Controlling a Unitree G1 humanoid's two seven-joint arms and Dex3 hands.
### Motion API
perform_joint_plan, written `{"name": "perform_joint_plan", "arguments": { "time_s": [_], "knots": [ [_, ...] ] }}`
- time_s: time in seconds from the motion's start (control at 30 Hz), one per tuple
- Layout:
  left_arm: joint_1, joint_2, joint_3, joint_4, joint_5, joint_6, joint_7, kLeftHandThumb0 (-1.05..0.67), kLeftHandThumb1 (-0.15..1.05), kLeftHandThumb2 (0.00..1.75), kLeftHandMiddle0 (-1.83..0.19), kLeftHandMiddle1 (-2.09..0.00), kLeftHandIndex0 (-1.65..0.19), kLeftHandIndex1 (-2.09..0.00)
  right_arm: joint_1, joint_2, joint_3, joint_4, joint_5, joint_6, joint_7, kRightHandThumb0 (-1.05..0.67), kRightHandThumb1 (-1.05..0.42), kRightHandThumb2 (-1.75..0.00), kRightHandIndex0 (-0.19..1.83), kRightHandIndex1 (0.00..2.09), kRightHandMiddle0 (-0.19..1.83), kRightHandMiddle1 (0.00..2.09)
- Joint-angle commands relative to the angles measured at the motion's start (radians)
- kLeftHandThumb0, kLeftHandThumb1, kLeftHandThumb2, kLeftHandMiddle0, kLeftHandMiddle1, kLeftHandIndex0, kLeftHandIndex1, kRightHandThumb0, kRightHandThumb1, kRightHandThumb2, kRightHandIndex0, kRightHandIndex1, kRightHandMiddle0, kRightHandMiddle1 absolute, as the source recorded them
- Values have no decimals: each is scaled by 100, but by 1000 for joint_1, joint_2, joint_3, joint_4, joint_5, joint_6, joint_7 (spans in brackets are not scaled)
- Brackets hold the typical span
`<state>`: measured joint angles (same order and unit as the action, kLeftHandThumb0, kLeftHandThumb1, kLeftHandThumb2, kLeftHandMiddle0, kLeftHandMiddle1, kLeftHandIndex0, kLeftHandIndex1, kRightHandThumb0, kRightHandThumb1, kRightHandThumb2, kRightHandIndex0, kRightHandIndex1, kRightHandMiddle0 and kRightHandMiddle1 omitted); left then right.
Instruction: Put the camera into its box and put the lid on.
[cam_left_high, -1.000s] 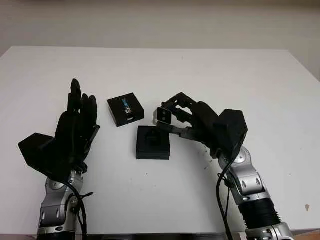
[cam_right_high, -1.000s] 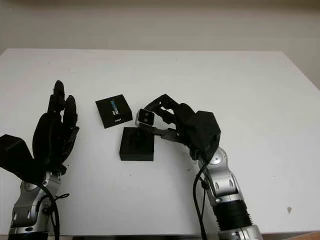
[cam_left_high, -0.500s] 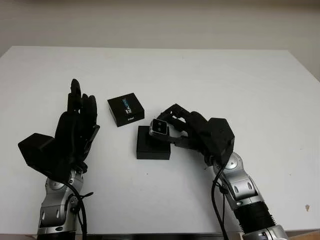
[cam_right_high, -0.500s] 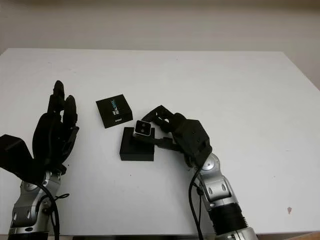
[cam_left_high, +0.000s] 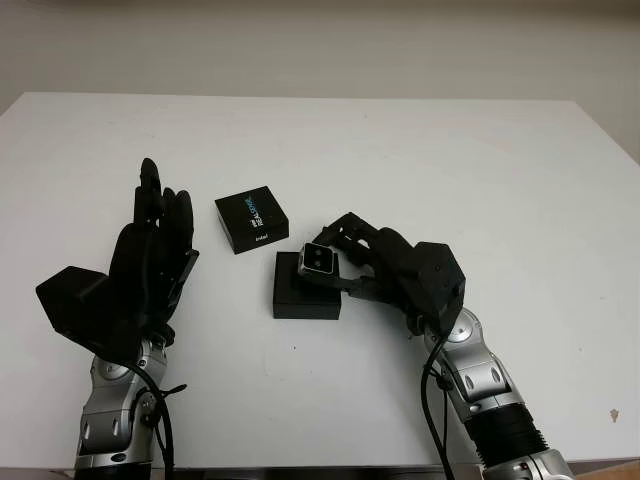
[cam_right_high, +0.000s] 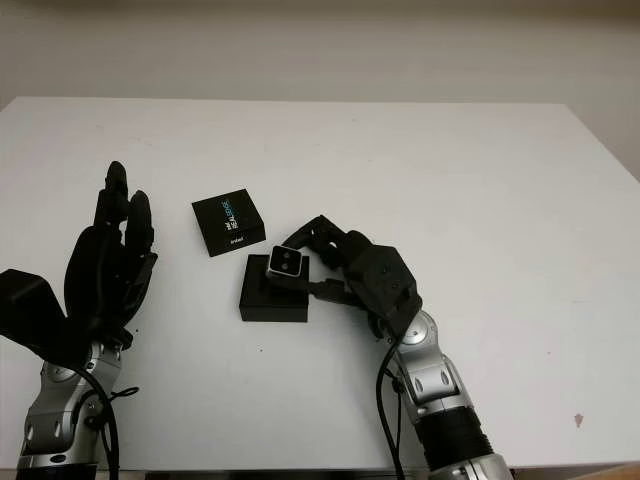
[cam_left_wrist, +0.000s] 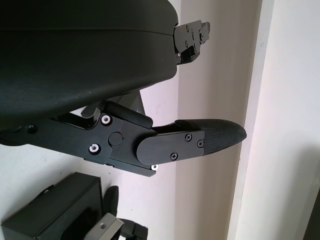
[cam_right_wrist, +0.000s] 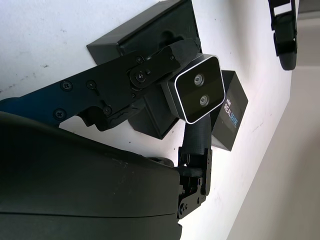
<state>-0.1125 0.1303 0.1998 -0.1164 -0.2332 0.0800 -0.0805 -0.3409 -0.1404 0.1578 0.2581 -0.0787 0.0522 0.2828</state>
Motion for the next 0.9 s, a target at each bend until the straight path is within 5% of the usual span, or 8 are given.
{"name": "perform_joint_plan", "arguments": {
  "time_s": [0.0,0.87],
  "knots": [
    [-7,-4,-3,-8,0,-3,-3,-69,105,51,19,0,19,0,5,0,9,-20,-2,-10,7,-41,-92,-5,31,4,32,174],
    [23,1,-5,-32,-4,-5,-25,-71,105,52,19,0,19,0,42,-5,28,-37,-33,-54,-7,-44,-93,-6,31,4,32,179]
  ]
}}
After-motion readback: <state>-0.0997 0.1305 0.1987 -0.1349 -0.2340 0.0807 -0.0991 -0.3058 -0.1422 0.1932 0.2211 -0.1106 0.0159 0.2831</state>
